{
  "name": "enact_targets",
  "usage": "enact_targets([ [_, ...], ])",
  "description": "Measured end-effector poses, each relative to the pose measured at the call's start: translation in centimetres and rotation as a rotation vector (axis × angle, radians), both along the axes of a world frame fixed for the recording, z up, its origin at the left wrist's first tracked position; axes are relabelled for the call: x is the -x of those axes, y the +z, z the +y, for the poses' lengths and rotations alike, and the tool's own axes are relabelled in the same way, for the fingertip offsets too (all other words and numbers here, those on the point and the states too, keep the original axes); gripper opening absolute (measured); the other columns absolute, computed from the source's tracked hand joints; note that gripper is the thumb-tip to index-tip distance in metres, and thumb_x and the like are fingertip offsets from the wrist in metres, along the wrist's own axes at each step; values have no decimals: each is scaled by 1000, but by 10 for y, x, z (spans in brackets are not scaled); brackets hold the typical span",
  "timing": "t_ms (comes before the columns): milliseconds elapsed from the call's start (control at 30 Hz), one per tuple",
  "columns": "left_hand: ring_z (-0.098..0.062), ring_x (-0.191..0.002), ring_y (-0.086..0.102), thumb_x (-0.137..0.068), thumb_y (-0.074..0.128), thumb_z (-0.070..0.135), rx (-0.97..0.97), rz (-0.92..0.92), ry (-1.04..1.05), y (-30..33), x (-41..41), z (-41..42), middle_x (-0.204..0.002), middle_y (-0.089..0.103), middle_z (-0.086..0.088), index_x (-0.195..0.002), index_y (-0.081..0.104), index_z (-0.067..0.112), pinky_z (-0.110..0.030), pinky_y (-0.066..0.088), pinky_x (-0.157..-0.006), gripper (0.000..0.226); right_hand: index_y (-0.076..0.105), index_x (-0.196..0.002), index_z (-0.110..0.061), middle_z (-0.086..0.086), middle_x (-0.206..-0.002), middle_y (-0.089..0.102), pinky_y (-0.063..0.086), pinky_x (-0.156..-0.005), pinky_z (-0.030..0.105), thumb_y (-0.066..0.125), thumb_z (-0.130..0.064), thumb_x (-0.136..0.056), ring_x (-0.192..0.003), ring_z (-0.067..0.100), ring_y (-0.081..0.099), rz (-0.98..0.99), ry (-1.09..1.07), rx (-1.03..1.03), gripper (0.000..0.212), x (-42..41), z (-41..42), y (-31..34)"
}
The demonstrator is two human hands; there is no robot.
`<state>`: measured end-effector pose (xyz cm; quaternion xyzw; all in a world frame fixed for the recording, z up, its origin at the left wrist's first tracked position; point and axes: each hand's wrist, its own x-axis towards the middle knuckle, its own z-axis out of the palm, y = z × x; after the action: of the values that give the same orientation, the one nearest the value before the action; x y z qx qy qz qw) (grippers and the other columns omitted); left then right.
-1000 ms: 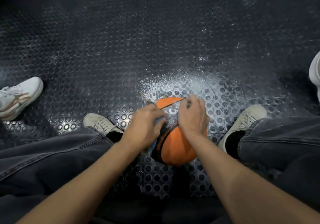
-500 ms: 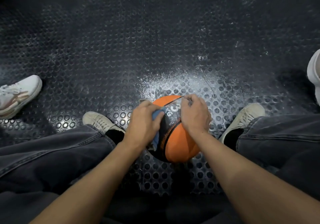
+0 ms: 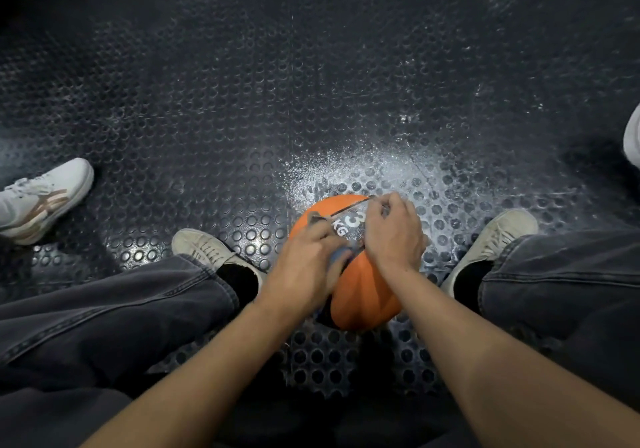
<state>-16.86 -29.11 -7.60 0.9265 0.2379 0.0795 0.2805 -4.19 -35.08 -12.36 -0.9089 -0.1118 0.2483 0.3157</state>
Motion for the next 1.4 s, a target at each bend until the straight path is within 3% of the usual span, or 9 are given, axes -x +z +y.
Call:
enact_targets([
  [100, -20, -72, 57, -87, 64, 14, -26, -25, 216, -3, -4, 12, -81, 59, -4, -95, 75, 10, -36, 49, -66, 14, 52, -99, -23, 0, -112, 53, 31, -101, 47, 36, -34, -99, -110, 24, 48, -8, -7, 29, 19, 4, 3, 1],
  [267, -25, -83, 57, -93, 51, 25, -46, 39, -203, -4, 6, 4, -86, 57, -6, -94, 71, 10, -39, 47, -70, 25, 49, -96, -23, -1, -108, 50, 32, -101, 48, 34, -35, -100, -109, 26, 49, -15, 23, 26, 20, -1, 2, -1],
  [367, -20, -81, 55, -93, 51, 27, -85, 23, -157, -7, 10, 19, -87, 57, -4, -94, 70, 10, -38, 48, -69, 25, 51, -96, -23, 0, -113, 53, 34, -100, 49, 34, -36, -99, -107, 25, 49, -27, 45, 23, 21, 2, 2, -4],
  [567, -25, -81, 53, -93, 53, 21, -140, 15, -299, 0, -9, 20, -84, 57, -7, -84, 68, 7, -29, 37, -72, 22, 52, -93, -23, 2, -113, 56, 36, -100, 48, 36, -33, -98, -107, 28, 51, -37, 86, 29, 19, -5, 11, -2],
  [700, -21, -83, 51, -96, 51, 25, -111, 28, -288, -5, 13, 22, -88, 58, -4, -91, 69, 9, -28, 39, -72, 25, 60, -109, -23, -1, -116, 58, 36, -105, 51, 36, -37, -98, -109, 26, 53, -31, 81, 5, 30, -11, 10, -7],
  [900, -25, -81, 52, -94, 43, 30, -138, 37, -173, -3, -19, 12, -83, 55, -7, -81, 66, 6, -34, 42, -68, 35, 53, -89, -23, 0, -107, 56, 37, -99, 48, 37, -35, -97, -101, 27, 52, -23, 89, 15, 21, -10, 13, 0],
  [1067, -26, -89, 56, -96, 47, 29, -98, 49, -266, -5, 10, 23, -89, 58, -4, -93, 70, 10, -39, 47, -71, 29, 44, -75, -28, -3, -99, 55, 42, -99, 51, 39, -35, -98, -99, 26, 54, -19, 86, -8, 25, -13, 11, -4],
  [1233, -26, -85, 52, -94, 45, 28, -136, 54, -168, -5, -18, 7, -84, 55, -5, -81, 68, 9, -43, 47, -64, 32, 48, -84, -23, -4, -96, 50, 38, -94, 47, 38, -32, -98, -95, 25, 48, -38, 125, 12, 20, -9, 12, 0],
  [1400, -21, -89, 56, -94, 51, 27, -41, 48, -354, 0, 12, 18, -87, 58, -1, -95, 72, 15, -38, 50, -67, 25, 44, -80, -26, -4, -97, 54, 40, -98, 50, 38, -35, -99, -96, 23, 51, -34, 125, -2, 22, -11, 9, -3],
])
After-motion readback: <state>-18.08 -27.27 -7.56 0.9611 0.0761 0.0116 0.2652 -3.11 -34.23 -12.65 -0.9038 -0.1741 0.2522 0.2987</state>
